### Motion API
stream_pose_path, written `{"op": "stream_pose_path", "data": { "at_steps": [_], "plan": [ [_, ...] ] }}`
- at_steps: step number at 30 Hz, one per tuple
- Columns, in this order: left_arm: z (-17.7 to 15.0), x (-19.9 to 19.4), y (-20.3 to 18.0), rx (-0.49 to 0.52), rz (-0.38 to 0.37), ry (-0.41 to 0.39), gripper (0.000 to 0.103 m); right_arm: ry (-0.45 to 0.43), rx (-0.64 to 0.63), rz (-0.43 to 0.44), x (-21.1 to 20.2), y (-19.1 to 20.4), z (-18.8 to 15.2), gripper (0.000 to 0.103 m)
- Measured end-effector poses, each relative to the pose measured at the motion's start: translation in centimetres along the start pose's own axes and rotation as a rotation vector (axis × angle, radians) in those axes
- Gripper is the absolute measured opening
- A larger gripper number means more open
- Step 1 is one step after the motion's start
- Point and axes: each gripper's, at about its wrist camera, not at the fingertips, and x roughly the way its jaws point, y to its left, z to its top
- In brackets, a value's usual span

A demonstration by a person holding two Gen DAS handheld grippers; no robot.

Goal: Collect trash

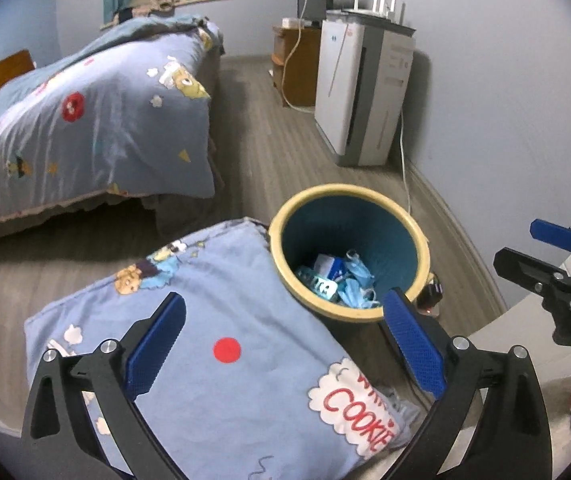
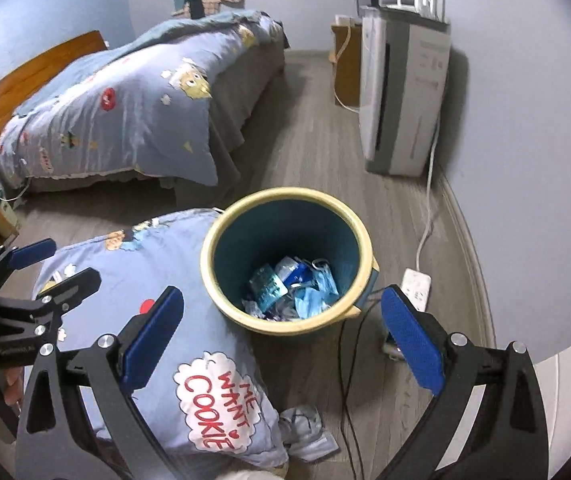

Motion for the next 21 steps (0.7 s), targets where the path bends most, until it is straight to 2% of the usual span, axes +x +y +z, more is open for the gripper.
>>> {"op": "stream_pose_path", "data": {
  "at_steps": [3,21],
  "plan": [
    [-0.18,-0.4,0.06,0.019,0.015,-0.017,0.098,-0.005,-0.006,0.012,-0.11,0.35,0.06,0.097],
    [-0.86,-0.76,0.05,0.042,0.034,-0.005,0.098,-0.012,0.0,0.016,-0.6,0.9,0.07,0.097]
  ]
}}
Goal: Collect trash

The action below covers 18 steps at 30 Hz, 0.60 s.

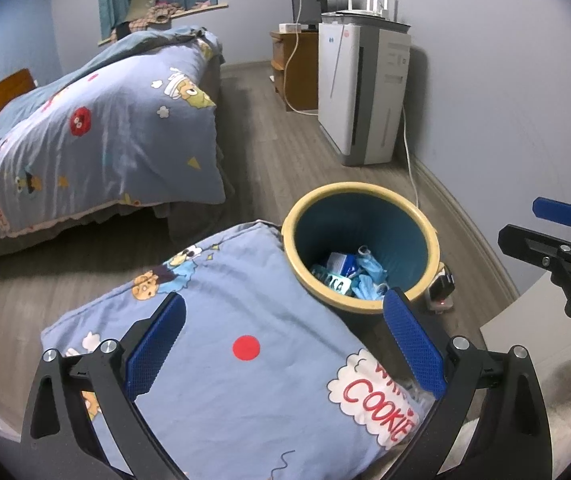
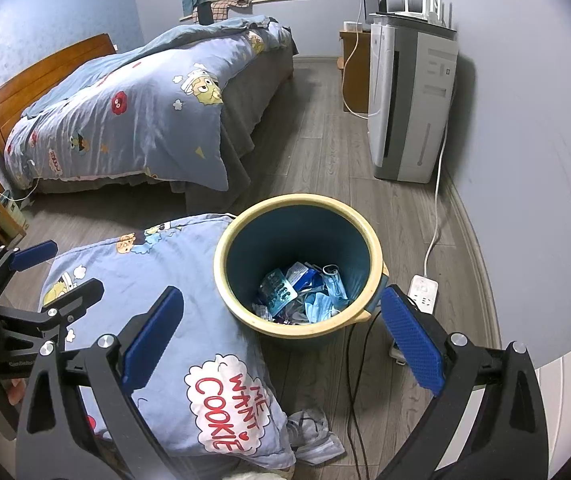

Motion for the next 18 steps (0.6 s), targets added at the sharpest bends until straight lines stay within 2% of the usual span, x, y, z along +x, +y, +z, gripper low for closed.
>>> {"op": "stream_pose_path", "data": {
  "at_steps": [18],
  "plan": [
    [0.13,0.25,-0.05,-0.009,-0.006,0.01,0.098,0.001,0.001,0.0,0.03,-0.05,-0.06,0.097]
  ]
}}
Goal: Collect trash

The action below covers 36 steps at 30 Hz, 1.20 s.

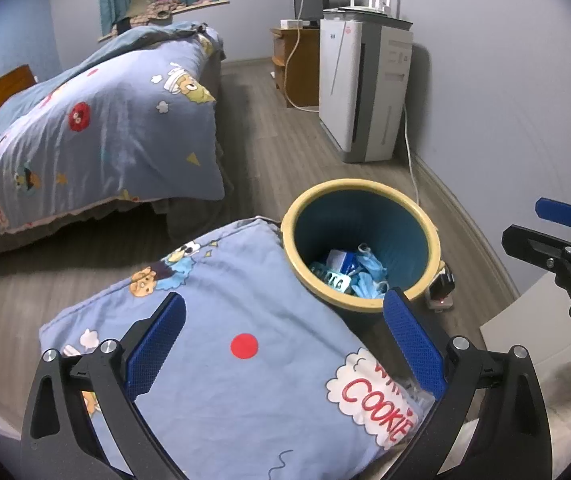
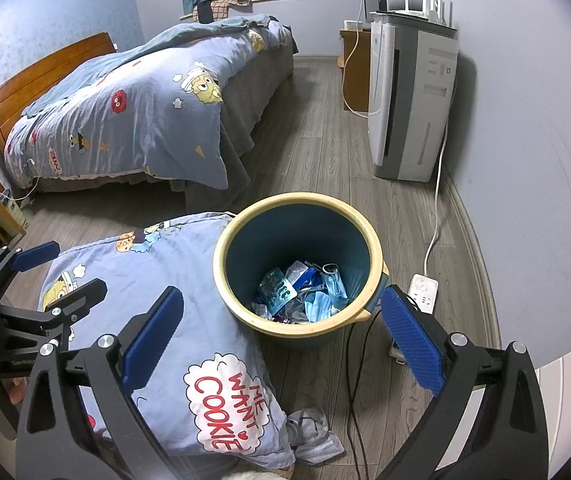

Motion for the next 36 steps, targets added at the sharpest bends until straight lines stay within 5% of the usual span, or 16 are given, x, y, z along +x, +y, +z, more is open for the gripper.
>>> {"op": "stream_pose_path", "data": {
  "at_steps": [36],
  "plan": [
    [-0.14,-0.12,-0.61,0.043,-0.002,-0.011,0.098,0.002,-0.001,-0.002,-0.02,0.17,0.13,0.097]
  ]
}}
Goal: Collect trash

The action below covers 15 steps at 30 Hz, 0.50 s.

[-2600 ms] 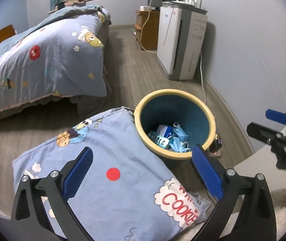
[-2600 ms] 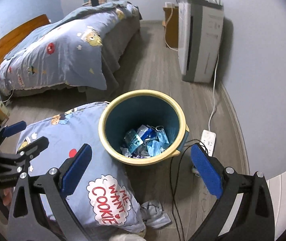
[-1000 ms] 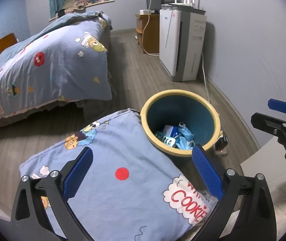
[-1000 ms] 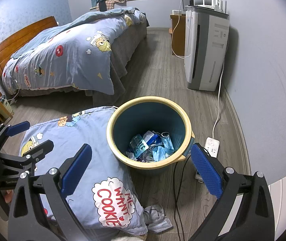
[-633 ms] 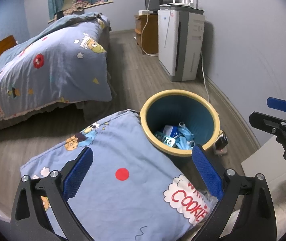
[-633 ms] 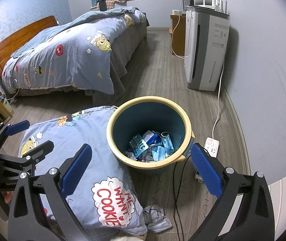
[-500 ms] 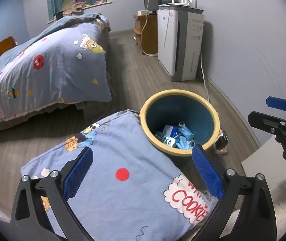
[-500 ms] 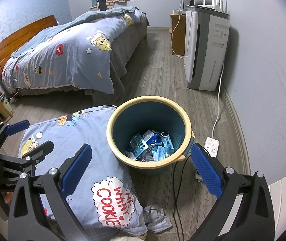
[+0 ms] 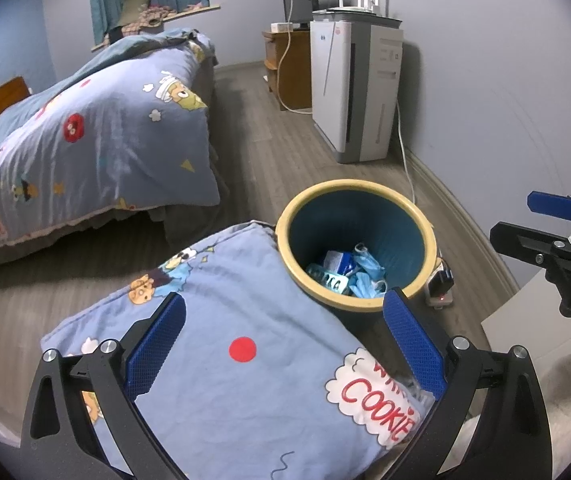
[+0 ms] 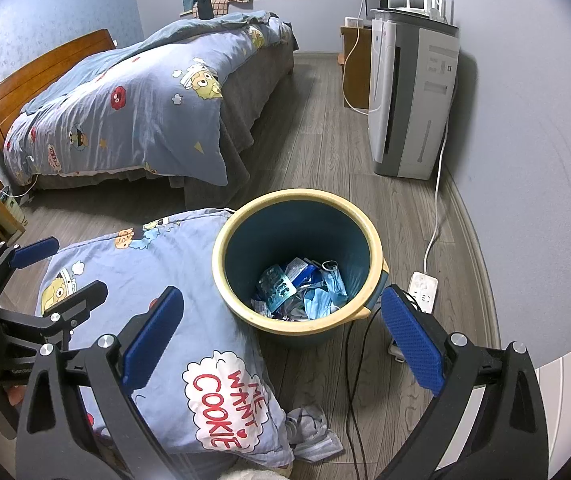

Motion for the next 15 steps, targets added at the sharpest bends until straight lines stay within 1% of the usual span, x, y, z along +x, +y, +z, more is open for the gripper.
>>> {"op": "stream_pose_path", "data": {
  "at_steps": [5,10,15],
  "plan": [
    [0.02,0.01,-0.02,-0.001,0.001,0.0,0.098,0.0,0.0,0.0,0.01,0.0,0.05,0.097],
    [0.17,-0.24,-0.11,0.008,0.02,-0.016,0.098,0.004,0.001,0.0,-0.06,-0.04,-0.04,0.097],
    [0.31,-0.51,-0.23,0.029,0.017,-0.021,0.098,0.015,0.012,-0.001,-0.26,-0.31,-0.34,0.097]
  ]
}}
